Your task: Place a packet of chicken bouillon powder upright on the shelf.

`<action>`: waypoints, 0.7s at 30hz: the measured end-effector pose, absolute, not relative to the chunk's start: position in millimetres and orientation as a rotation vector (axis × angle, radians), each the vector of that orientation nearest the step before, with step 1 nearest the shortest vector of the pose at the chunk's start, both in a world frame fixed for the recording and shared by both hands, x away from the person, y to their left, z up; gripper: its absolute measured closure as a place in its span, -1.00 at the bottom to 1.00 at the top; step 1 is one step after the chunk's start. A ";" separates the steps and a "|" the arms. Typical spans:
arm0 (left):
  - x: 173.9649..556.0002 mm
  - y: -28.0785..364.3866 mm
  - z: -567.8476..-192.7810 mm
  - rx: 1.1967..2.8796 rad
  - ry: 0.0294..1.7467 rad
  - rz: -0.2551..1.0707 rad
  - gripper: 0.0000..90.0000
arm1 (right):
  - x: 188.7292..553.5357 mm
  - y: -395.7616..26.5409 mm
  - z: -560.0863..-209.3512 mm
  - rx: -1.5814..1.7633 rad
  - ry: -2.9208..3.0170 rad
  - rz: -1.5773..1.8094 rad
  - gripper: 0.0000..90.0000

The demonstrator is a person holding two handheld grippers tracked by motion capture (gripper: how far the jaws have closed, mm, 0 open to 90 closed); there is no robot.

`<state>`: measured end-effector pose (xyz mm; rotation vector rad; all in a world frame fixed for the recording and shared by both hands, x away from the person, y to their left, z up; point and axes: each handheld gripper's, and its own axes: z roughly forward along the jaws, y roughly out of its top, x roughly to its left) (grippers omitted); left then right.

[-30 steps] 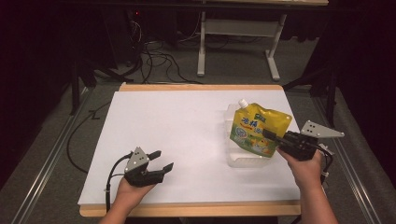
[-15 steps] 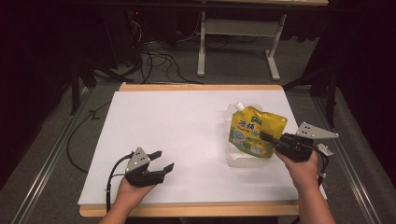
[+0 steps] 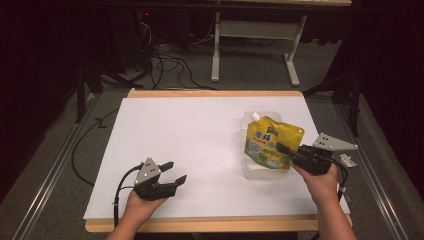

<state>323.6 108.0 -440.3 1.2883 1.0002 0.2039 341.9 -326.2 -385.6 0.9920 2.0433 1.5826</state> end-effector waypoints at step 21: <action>323.2 106.4 -441.3 1.302 0.994 0.201 -0.25 | 346.3 -327.4 -400.6 1.043 2.065 1.553 0.88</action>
